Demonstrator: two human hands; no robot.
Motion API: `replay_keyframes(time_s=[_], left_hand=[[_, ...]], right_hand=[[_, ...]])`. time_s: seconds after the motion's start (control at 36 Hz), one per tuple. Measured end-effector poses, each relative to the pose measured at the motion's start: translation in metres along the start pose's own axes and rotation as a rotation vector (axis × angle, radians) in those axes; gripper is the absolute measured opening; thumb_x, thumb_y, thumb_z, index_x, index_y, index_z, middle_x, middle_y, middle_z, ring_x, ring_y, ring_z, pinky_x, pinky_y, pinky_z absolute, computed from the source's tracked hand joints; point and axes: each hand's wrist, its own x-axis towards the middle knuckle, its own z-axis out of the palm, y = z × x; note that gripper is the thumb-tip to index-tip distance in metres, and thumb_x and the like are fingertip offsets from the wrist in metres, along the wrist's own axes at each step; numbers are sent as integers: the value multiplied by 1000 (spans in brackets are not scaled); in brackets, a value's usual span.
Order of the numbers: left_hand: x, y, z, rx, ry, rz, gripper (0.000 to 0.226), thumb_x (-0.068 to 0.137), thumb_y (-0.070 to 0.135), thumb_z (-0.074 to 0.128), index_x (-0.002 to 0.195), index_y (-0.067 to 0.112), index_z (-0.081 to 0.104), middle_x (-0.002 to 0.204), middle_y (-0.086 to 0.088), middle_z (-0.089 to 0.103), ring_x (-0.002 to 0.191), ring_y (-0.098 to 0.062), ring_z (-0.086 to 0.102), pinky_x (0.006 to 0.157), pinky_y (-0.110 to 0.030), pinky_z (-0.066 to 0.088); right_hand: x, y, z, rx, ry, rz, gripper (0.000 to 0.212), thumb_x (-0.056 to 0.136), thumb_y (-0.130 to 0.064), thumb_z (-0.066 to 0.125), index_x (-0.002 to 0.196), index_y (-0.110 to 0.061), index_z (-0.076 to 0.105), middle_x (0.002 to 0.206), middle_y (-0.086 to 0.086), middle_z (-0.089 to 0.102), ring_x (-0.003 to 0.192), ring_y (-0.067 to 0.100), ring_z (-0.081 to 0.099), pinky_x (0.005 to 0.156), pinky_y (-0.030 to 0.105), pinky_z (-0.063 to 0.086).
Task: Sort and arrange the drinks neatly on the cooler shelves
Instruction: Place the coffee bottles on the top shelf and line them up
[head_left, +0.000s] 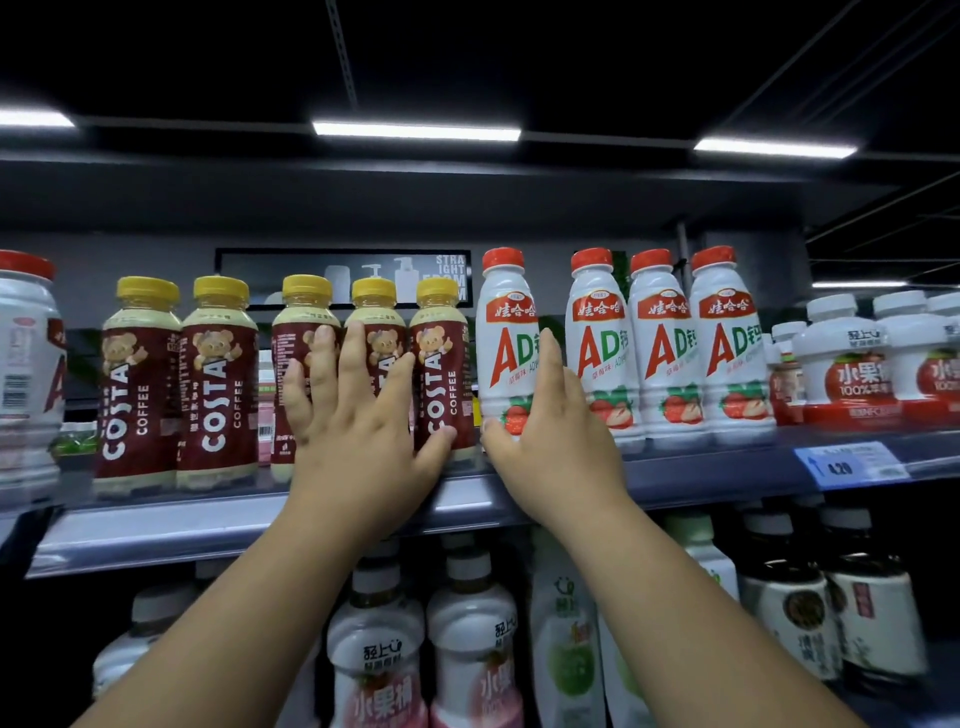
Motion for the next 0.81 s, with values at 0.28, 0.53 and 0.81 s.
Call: replay_keyframes(time_s=[0.28, 0.53, 0.81], left_hand=[[-1, -1, 0, -2, -26, 5, 82, 80, 74, 30, 151, 35, 29, 165, -8, -14, 149, -27, -22, 117, -47, -16], [-1, -2, -1, -17, -24, 9, 80, 79, 72, 33, 150, 34, 33, 165, -8, -9, 151, -28, -16, 119, -50, -11], [-1, -3, 1, -8, -24, 11, 76, 82, 71, 37, 148, 34, 34, 166, -8, -9, 151, -28, -16, 119, -51, -11]], right_hand=[[-5, 2, 3, -13, 107, 1, 93, 90, -48, 68, 154, -26, 3, 142, 5, 31, 120, 27, 49, 95, 40, 46], [-7, 4, 10, -147, 278, 64, 81, 88, -51, 65, 150, -23, 20, 142, 1, 46, 124, 23, 49, 107, 47, 29], [-6, 6, 13, -196, 301, 69, 85, 87, -60, 60, 152, -23, 17, 146, 2, 42, 128, 27, 35, 102, 43, 19]])
